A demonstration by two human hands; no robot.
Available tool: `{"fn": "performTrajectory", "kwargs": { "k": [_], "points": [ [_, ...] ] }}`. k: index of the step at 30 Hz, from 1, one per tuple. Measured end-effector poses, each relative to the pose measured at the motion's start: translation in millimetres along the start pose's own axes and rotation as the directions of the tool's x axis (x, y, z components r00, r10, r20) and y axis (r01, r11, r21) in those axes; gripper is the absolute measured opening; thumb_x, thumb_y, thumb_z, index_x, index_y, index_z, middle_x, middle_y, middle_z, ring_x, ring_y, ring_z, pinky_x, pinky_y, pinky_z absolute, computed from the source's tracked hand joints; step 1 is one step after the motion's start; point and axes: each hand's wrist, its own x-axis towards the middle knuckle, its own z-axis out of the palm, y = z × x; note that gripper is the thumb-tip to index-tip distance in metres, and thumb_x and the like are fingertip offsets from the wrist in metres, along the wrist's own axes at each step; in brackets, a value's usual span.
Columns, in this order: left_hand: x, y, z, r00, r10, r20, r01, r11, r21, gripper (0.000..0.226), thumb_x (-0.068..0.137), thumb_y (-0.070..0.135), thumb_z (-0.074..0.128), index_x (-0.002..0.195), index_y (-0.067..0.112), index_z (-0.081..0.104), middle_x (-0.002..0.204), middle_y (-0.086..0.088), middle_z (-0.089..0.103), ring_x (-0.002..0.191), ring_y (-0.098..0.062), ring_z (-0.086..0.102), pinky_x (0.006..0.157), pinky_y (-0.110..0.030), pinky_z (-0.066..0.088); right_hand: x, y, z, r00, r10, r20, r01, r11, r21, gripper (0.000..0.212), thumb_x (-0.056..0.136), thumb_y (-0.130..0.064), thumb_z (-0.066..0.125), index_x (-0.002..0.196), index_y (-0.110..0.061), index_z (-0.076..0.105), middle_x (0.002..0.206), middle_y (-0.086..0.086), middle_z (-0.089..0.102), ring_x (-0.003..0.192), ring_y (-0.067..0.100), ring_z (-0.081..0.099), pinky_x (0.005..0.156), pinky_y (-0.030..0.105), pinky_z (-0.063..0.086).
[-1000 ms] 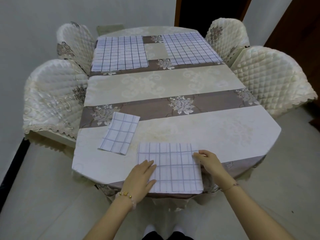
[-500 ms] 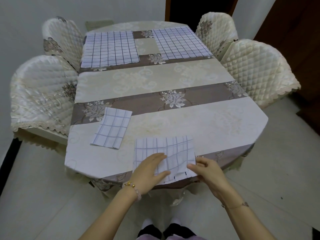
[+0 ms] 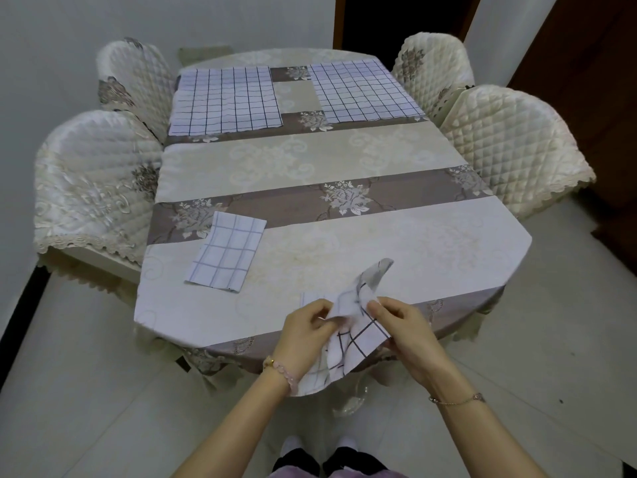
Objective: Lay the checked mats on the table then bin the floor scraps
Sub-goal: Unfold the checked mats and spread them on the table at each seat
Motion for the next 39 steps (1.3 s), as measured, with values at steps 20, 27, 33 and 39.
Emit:
{"fn": "performTrajectory", "kwargs": {
  "k": [20,27,33,39],
  "points": [
    [14.7,30.0,-19.1,0.989,-0.095,-0.113,0.056,0.950,-0.309,0.018,0.089,0.013,0.059,0.074,0.016,0.067,0.064,0.008,0.068,0.064,-0.006,0.065,0.059,-0.021,0.055,2.6,-24.2,9.4,0.990,-0.109,0.084,0.096,0.985,0.145,0.029,0.086,-0.029,0.061,0.113,-0.019,0.067,0.112,0.002,0.072,0.104,0.016,0.067,0.090,0.035,0.052],
    [16.5,36.5,-5.4,0.987,-0.114,-0.113,0.068,0.933,-0.352,0.011,0.089,0.010,0.059,0.089,0.012,0.070,0.083,-0.005,0.071,0.077,-0.017,0.070,0.062,-0.026,0.059,2.8,-19.5,34.4,0.990,-0.131,-0.057,0.136,0.986,0.101,0.022,0.085,-0.017,0.067,0.105,-0.025,0.068,0.103,-0.002,0.074,0.099,0.017,0.069,0.090,0.041,0.055],
    [15.2,37.4,-9.1,0.993,-0.096,-0.072,0.067,0.942,-0.329,0.012,0.090,0.013,0.058,0.086,0.015,0.069,0.082,-0.002,0.070,0.074,-0.011,0.069,0.060,-0.021,0.057,8.5,-20.3,33.9,0.980,-0.135,-0.143,0.146,0.987,0.072,0.011,0.085,-0.015,0.065,0.093,-0.019,0.072,0.089,0.001,0.075,0.087,0.020,0.071,0.079,0.034,0.058],
    [21.8,29.9,-39.8,0.974,-0.144,-0.177,0.070,0.927,-0.368,0.015,0.092,0.011,0.053,0.079,0.009,0.060,0.075,-0.004,0.060,0.067,-0.010,0.060,0.056,-0.020,0.056,14.5,-22.4,10.2,0.982,-0.083,-0.172,0.096,0.993,0.069,0.014,0.088,-0.017,0.062,0.087,-0.010,0.074,0.092,0.015,0.075,0.089,0.033,0.069,0.086,0.048,0.056]
  ]
}}
